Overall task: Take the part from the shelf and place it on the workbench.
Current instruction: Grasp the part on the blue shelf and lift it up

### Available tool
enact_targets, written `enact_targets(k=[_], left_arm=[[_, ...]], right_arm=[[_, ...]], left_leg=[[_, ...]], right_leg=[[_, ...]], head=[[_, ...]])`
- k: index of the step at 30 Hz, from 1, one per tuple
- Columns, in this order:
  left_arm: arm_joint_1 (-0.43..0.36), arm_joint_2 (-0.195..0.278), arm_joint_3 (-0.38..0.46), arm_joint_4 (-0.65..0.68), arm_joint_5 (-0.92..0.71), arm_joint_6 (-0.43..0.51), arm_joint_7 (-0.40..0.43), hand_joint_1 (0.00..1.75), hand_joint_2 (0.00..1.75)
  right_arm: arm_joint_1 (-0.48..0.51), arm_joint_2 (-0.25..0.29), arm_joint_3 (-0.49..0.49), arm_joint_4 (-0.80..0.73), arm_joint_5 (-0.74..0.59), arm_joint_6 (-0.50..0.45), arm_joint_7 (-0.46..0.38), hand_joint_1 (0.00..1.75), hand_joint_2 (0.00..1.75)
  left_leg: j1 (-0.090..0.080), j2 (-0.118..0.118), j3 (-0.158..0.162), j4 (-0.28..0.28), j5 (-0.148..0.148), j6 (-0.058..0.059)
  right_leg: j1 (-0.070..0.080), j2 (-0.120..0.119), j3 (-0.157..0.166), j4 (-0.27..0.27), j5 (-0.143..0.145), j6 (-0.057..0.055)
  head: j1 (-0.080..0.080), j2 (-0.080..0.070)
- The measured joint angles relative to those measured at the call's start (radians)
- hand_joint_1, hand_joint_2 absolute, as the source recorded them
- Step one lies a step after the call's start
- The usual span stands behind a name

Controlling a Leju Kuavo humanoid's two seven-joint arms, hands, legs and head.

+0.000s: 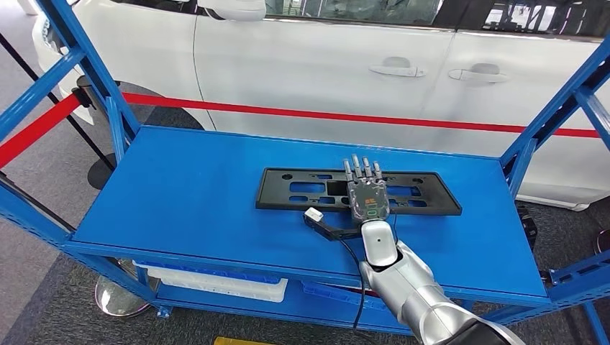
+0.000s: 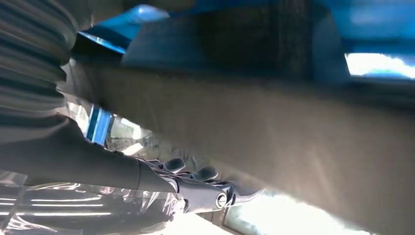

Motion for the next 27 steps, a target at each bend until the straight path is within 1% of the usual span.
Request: enact_targets(k=[7,18,22,27], left_arm=[[0.000,0.000,-0.002,0.000,0.010,0.006,0.000,0.00,0.00],[0.000,0.000,-0.026,0.000,0.012,0.018,-0.002,0.00,0.00],[0.000,0.000,-0.033,0.000,0.014,0.019,-0.003,0.00,0.00],[0.001,0.000,-0.046,0.000,0.023,0.022,-0.003,0.00,0.00]], right_arm=[[0.014,0.000,-0.027,0.004,-0.016,0.018,-0.041,1.75,1.75],[0.049,0.000,-0.070,-0.018,-0.024,-0.033,-0.111,1.75,1.75],[0.067,-0.003,-0.080,-0.058,-0.033,-0.069,-0.145,1.75,1.75],[0.109,-0.015,-0.094,-0.162,-0.071,-0.094,-0.195,1.75,1.75]], left_leg=[[0.000,0.000,0.000,0.000,0.000,0.000],[0.000,0.000,0.000,0.000,0.000,0.000],[0.000,0.000,-0.001,0.000,0.000,0.000],[0.000,0.000,-0.003,0.000,0.000,0.000]], right_leg=[[0.000,0.000,0.000,0.000,0.000,0.000],[0.000,0.000,0.000,0.000,0.000,0.000],[0.000,0.000,-0.001,0.000,0.000,0.000],[0.000,0.001,-0.004,0.000,0.000,0.000]], head=[[0.000,0.000],[0.000,0.000],[0.000,0.000],[0.000,0.000]])
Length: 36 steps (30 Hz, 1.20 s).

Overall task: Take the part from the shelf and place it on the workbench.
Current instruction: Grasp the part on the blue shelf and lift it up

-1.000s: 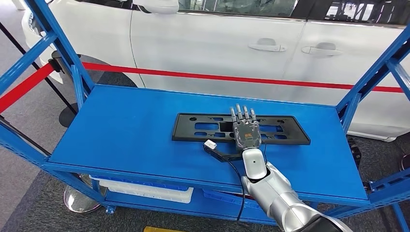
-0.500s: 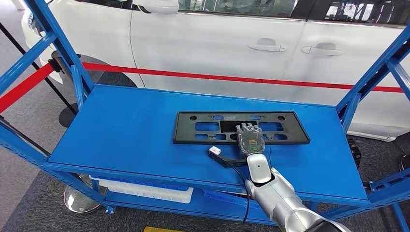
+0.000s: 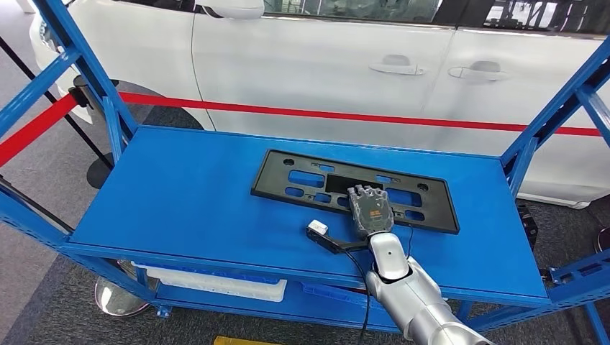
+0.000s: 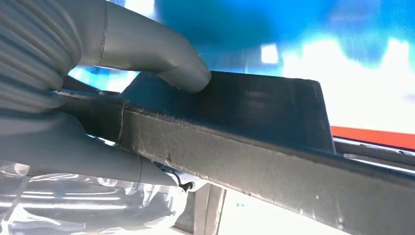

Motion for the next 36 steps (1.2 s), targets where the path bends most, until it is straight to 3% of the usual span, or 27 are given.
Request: enact_targets(k=[2,4,6,8,10,12,14,16,20,22,28,36], left_arm=[[0.000,0.000,-0.002,0.000,0.004,0.000,0.000,0.00,0.00],[0.001,0.000,-0.003,0.000,0.010,0.003,-0.004,0.00,0.00],[0.003,0.000,-0.003,0.000,0.024,0.010,-0.012,0.00,0.00],[0.004,0.000,-0.002,0.000,0.041,0.018,-0.024,0.00,0.00],[0.006,0.000,-0.001,0.000,0.052,0.028,-0.045,0.00,0.00],[0.010,0.000,0.000,0.000,0.061,0.036,-0.081,0.00,0.87],[0.014,0.000,0.002,0.000,0.071,0.039,-0.119,0.00,1.75],[0.018,0.000,0.010,0.000,0.090,0.047,-0.195,0.00,1.75],[0.021,0.000,0.055,-0.002,0.132,0.008,-0.503,0.00,1.75],[0.021,0.000,0.082,-0.016,0.114,-0.007,-0.576,0.00,1.75],[0.033,0.000,0.208,-0.066,0.039,-0.044,-0.589,0.00,1.75],[0.043,-0.005,0.302,-0.063,0.020,-0.119,-0.589,0.00,1.75]], right_arm=[[0.008,-0.003,-0.004,-0.029,-0.021,-0.003,-0.018,1.75,1.75],[0.024,-0.006,-0.013,-0.071,-0.109,-0.003,-0.087,1.75,1.75],[0.045,-0.008,-0.023,-0.149,-0.339,0.015,-0.234,1.75,1.75],[0.059,-0.012,-0.028,-0.270,-0.663,0.073,-0.381,1.75,1.75],[0.057,-0.025,-0.028,-0.409,-0.960,0.160,-0.446,1.75,1.75],[0.048,-0.051,-0.028,-0.538,-1.172,0.248,-0.449,1.75,1.75],[0.044,-0.080,-0.028,-0.641,-1.288,0.312,-0.440,1.75,1.75],[0.043,-0.105,-0.028,-0.717,-1.390,0.364,-0.447,1.75,1.75],[0.023,-0.188,-0.034,-0.847,-1.683,0.511,-0.463,1.75,1.75],[0.005,-0.230,-0.045,-0.900,-1.775,0.565,-0.452,1.75,1.75],[0.000,-0.304,-0.061,-0.993,-1.813,0.610,-0.440,1.75,1.75],[0.059,-0.327,-0.061,-1.044,-1.745,0.585,-0.485,1.75,1.75]], left_leg=[[0.000,0.000,0.000,0.000,0.000,0.000],[0.000,0.000,-0.001,0.000,0.000,0.000],[0.000,0.000,-0.001,0.000,-0.001,-0.001],[0.000,0.001,-0.001,0.000,-0.001,-0.001],[0.000,0.001,0.000,0.000,-0.001,-0.001],[0.000,0.000,0.000,0.000,-0.001,-0.001],[0.000,0.000,-0.001,0.000,-0.001,-0.001],[0.000,0.000,-0.002,0.000,0.000,-0.001],[-0.002,-0.002,-0.004,0.000,0.000,0.000],[-0.003,-0.002,-0.004,0.000,0.000,0.001],[-0.003,-0.002,-0.004,0.000,0.000,0.000],[-0.003,-0.002,-0.004,-0.001,0.000,0.000]], right_leg=[[0.000,0.000,0.000,0.000,0.000,0.000],[0.000,0.000,0.000,0.000,0.000,0.000],[0.000,0.001,-0.001,0.000,0.000,0.000],[0.000,0.001,-0.001,0.000,0.000,0.000],[0.000,0.001,-0.001,0.000,0.000,0.000],[0.000,0.000,-0.001,0.000,0.000,0.000],[0.000,-0.001,-0.001,0.000,0.000,0.000],[0.000,-0.001,-0.002,0.000,0.000,0.000],[-0.002,-0.002,-0.002,0.000,0.000,0.000],[-0.002,-0.003,-0.003,0.000,0.000,0.000],[-0.002,-0.002,-0.004,0.000,0.000,0.000],[0.000,-0.003,-0.004,0.000,0.000,0.000]], head=[[0.000,0.000],[0.000,0.000],[0.000,0.000],[0.000,0.000],[0.000,0.000],[0.000,0.000],[0.000,0.000],[0.000,0.000],[0.000,0.000],[0.000,0.000],[0.000,0.000],[0.000,0.000]])
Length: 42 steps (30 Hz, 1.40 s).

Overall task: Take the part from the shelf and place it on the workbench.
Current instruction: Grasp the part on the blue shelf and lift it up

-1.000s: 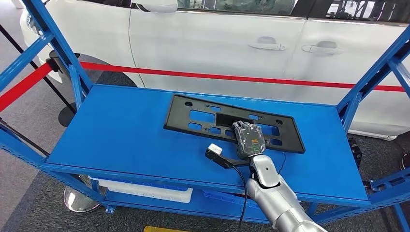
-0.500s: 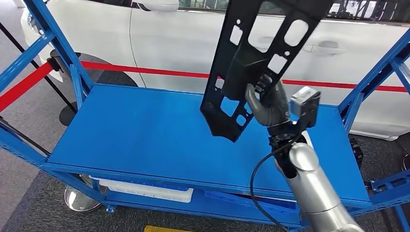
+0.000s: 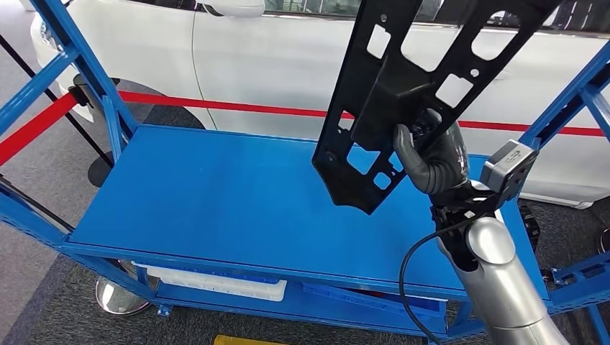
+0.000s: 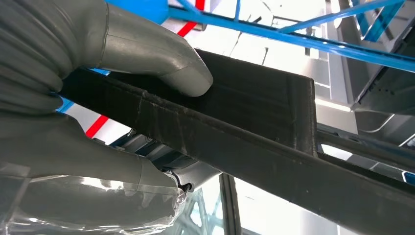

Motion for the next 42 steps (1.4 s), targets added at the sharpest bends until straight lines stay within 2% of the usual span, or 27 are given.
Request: enact_targets(k=[15,21,26,29,31,33,34,35,36,37,38,39,40,42], left_arm=[[0.001,-0.019,0.048,0.041,0.020,-0.039,0.000,0.00,1.75],[0.001,-0.019,0.071,0.044,0.035,-0.057,0.000,0.00,1.75],[0.002,-0.017,0.097,0.052,0.074,-0.072,0.002,0.00,1.75],[0.002,-0.015,0.104,0.056,0.077,-0.073,0.012,0.00,1.75],[0.001,-0.015,0.104,0.056,0.073,-0.073,0.019,0.00,1.75],[0.000,-0.015,0.104,0.057,0.069,-0.073,0.024,0.00,1.75],[0.001,-0.015,0.104,0.057,0.066,-0.072,0.027,0.00,1.75],[0.001,-0.016,0.104,0.057,0.064,-0.072,0.029,0.00,1.75],[0.001,-0.016,0.104,0.057,0.062,-0.071,0.032,0.00,1.75],[0.001,-0.016,0.104,0.057,0.061,-0.070,0.034,0.00,1.75],[0.001,-0.016,0.104,0.057,0.061,-0.068,0.036,0.00,1.75],[0.001,-0.016,0.104,0.057,0.061,-0.067,0.037,0.00,1.75],[0.000,-0.016,0.103,0.057,0.061,-0.066,0.039,0.00,1.75],[0.000,-0.016,0.103,0.057,0.061,-0.064,0.041,0.00,1.75]], right_arm=[[0.111,0.000,0.000,-0.063,0.067,-0.015,-0.039,1.75,1.75],[0.142,0.000,0.000,-0.063,0.070,-0.015,-0.047,1.75,1.75],[0.159,0.000,-0.005,-0.069,0.042,-0.011,-0.067,1.75,1.75],[0.166,0.000,-0.013,-0.089,0.035,-0.009,-0.073,1.75,1.75],[0.168,0.000,-0.017,-0.100,0.033,-0.007,-0.075,1.75,1.75],[0.174,0.001,-0.020,-0.104,0.032,-0.006,-0.076,1.75,1.75],[0.179,0.001,-0.020,-0.105,0.032,-0.006,-0.077,1.75,1.75],[0.185,0.001,-0.021,-0.105,0.032,-0.006,-0.077,1.75,1.75],[0.190,0.001,-0.022,-0.105,0.032,-0.007,-0.078,1.75,1.75],[0.192,0.001,-0.024,-0.105,0.032,-0.006,-0.079,1.75,1.75],[0.193,0.001,-0.025,-0.105,0.032,-0.006,-0.079,1.75,1.75],[0.193,0.001,-0.027,-0.105,0.032,-0.005,-0.080,1.75,1.75],[0.193,0.001,-0.027,-0.105,0.032,-0.004,-0.081,1.75,1.75],[0.193,0.002,-0.027,-0.105,0.032,-0.001,-0.082,1.75,1.75]], left_leg=[[0.000,0.000,0.000,-0.001,0.000,-0.001],[-0.005,0.000,-0.001,0.001,-0.002,0.001],[-0.013,0.000,-0.002,0.004,-0.007,0.010],[-0.010,0.001,0.001,-0.007,0.000,0.024],[-0.004,0.004,0.006,-0.021,0.008,0.034],[-0.005,0.005,0.004,-0.024,0.010,0.036],[-0.005,0.005,0.003,-0.024,0.010,0.036],[-0.005,0.005,0.002,-0.022,0.010,0.036],[-0.004,0.005,0.001,-0.020,0.009,0.035],[-0.003,0.004,0.000,-0.016,0.008,0.033],[-0.002,0.004,-0.001,-0.012,0.006,0.030],[-0.003,0.003,-0.003,-0.007,0.005,0.024],[-0.003,0.002,-0.006,-0.003,0.006,0.017],[-0.006,0.000,-0.014,0.001,0.012,0.001]], right_leg=[[-0.001,0.000,0.000,0.000,-0.001,0.000],[-0.004,-0.001,0.000,-0.001,0.000,0.001],[-0.012,0.000,0.000,-0.003,-0.003,0.011],[-0.016,-0.001,0.000,-0.001,-0.007,0.021],[-0.017,-0.003,-0.028,0.055,-0.045,0.023],[-0.017,-0.004,-0.097,0.184,-0.105,0.025],[-0.017,-0.004,-0.133,0.245,-0.121,0.027],[-0.018,-0.004,-0.157,0.280,-0.117,0.029],[-0.020,-0.005,-0.164,0.277,-0.092,0.030],[-0.021,-0.005,-0.153,0.238,-0.052,0.031],[-0.023,-0.006,-0.128,0.174,-0.010,0.030],[-0.022,-0.007,-0.104,0.115,0.018,0.028],[-0.020,-0.006,-0.088,0.073,0.036,0.024],[-0.013,-0.004,-0.085,0.051,0.042,0.012]], head=[[0.000,0.000],[0.000,0.000],[0.000,0.000],[0.000,0.000],[0.004,0.000],[0.007,0.000],[0.008,0.000],[0.008,0.000],[0.009,0.000],[0.009,0.000],[0.010,0.000],[0.011,0.000],[0.011,0.000],[0.011,0.000]])
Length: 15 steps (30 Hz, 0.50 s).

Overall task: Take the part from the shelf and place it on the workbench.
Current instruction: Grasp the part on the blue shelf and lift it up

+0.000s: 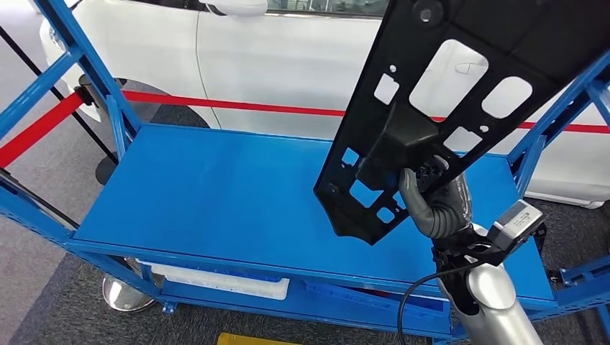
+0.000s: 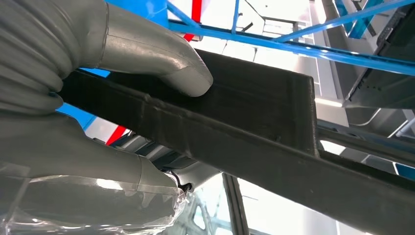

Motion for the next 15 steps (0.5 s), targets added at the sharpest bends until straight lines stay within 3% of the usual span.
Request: enact_targets(k=[2,3,5,7,8,9,10,13,15], left_arm=[[0.001,0.000,0.000,0.000,0.000,0.001,0.003,0.00,1.75],[0.001,0.000,-0.001,0.000,0.000,0.002,0.004,0.00,1.75],[0.001,0.000,-0.002,0.001,0.000,0.003,0.008,0.00,1.75],[-0.001,0.000,-0.003,0.001,0.000,0.004,0.013,0.00,1.75],[-0.001,0.000,-0.004,0.001,0.000,0.004,0.015,0.00,1.75],[-0.001,0.000,-0.005,0.001,0.000,0.005,0.017,0.00,1.75],[-0.002,0.000,-0.006,0.001,0.000,0.006,0.020,0.00,1.75],[-0.004,0.002,-0.009,0.001,0.000,0.013,0.027,0.00,1.75],[-0.006,0.004,-0.009,0.001,0.000,0.017,0.031,0.00,1.75]], right_arm=[[-0.001,0.001,0.000,0.000,0.000,0.003,-0.001,1.75,1.75],[-0.002,0.003,0.000,0.000,0.000,0.004,-0.001,1.75,1.75],[-0.005,0.007,0.001,0.000,0.000,0.004,-0.002,1.75,1.75],[-0.006,0.011,0.002,0.000,0.000,0.005,-0.002,1.75,1.75],[-0.006,0.012,0.003,0.000,0.000,0.005,-0.001,1.75,1.75],[-0.006,0.013,0.004,0.000,0.000,0.005,-0.001,1.75,1.75],[-0.006,0.014,0.005,0.000,0.000,0.005,-0.001,1.75,1.75],[-0.007,0.016,0.008,0.000,0.001,0.004,0.000,1.75,1.75],[-0.007,0.017,0.010,0.000,0.001,0.004,0.000,1.75,1.75]], left_leg=[[0.002,0.000,-0.007,0.003,0.002,-0.015],[0.004,0.001,-0.014,0.015,-0.012,-0.021],[0.007,0.002,-0.047,0.100,-0.083,-0.029],[0.008,0.003,-0.086,0.226,-0.162,-0.034],[0.008,0.003,-0.091,0.265,-0.179,-0.036],[0.008,0.003,-0.079,0.268,-0.177,-0.035],[0.008,0.003,-0.046,0.233,-0.159,-0.032],[0.002,0.002,0.086,0.034,-0.103,-0.015],[-0.006,0.002,0.105,-0.012,-0.095,-0.003]], right_leg=[[0.000,-0.001,-0.011,-0.004,0.009,-0.018],[-0.001,-0.002,-0.016,-0.006,0.016,-0.028],[-0.001,-0.007,-0.030,-0.009,0.031,-0.045],[0.003,-0.009,-0.049,-0.008,0.044,-0.051],[0.006,-0.010,-0.059,-0.007,0.051,-0.052],[0.008,-0.010,-0.069,-0.005,0.057,-0.052],[0.010,-0.010,-0.078,-0.004,0.064,-0.051],[0.012,-0.011,-0.095,0.000,0.082,-0.041],[0.011,-0.012,-0.098,-0.002,0.094,-0.029]], head=[[0.000,0.000],[-0.001,0.000],[-0.004,0.000],[-0.008,0.000],[-0.008,0.000],[-0.008,0.000],[-0.008,0.000],[-0.007,0.000],[-0.007,0.000]])
